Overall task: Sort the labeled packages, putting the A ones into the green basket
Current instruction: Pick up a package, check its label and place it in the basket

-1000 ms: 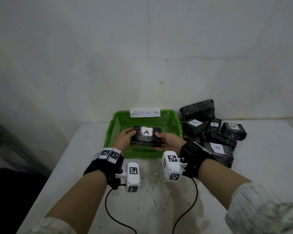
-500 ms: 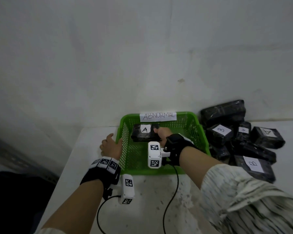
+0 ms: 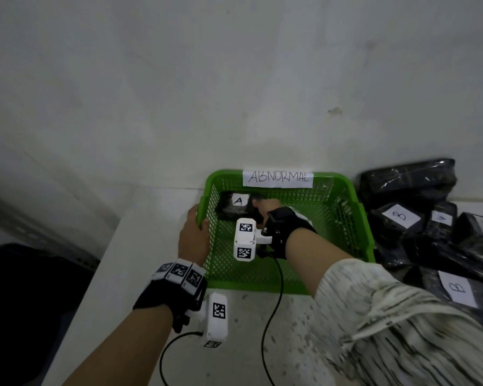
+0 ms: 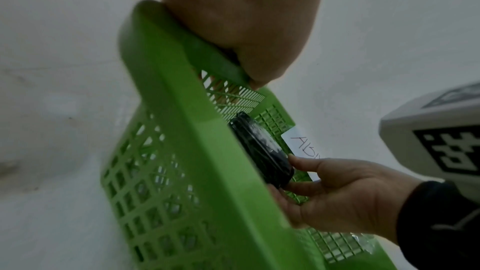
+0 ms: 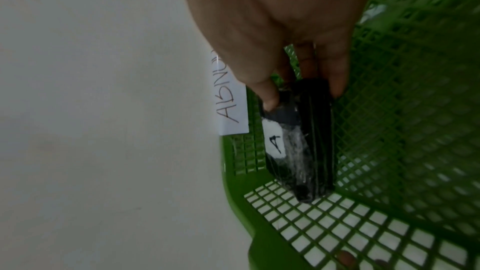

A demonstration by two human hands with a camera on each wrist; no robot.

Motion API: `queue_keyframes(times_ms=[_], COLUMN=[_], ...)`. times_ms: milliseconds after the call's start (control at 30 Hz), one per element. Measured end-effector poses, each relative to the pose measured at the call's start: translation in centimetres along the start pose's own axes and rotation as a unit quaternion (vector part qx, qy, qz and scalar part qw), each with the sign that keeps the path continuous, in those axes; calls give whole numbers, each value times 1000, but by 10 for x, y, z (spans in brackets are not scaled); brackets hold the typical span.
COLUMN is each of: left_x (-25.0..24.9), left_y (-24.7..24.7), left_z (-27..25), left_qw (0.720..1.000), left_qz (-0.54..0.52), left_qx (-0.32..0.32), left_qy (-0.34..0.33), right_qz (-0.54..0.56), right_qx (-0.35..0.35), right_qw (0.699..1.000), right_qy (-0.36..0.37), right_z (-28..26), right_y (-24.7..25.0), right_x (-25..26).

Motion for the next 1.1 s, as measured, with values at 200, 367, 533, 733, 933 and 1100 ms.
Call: queue_keyframes(times_ms=[200,367,533,733,933,1100], left_x=[-4,-9,-11,-80,-172,-212], left_y=[-4,-10,-8,-28,-123,-190], left_z=[2,3,3,-36,-98,-131], left_qw=[1000,999,989,974,976,977], left_qz=[4,18,112,223,181,138], left_qx=[8,20,0,-23,91,142], left_qy=[12,26,92,22,-81,-83], right_qz=[-72,-61,-66,-13,-68,-136], right_qx=[-5,16,-15,-90,-201,-265], right_qw=[997,998,997,988,960,944], right_qy=[-1,15,42,125,182,141], right_z=[2,-13,-44,-92,-123,-130], right_y=[11,26,68,135,231,318], right_x=[5,15,22,36,32,13])
Point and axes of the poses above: each hand's wrist, its own z-axis towards the middle knuckle, its own y-axis out of the back of the hand, x = y × z, the point moved 7 cm from there along z, towards the middle knuckle, and after that the axes turned 11 degrees about z, right-handed, at the moved point
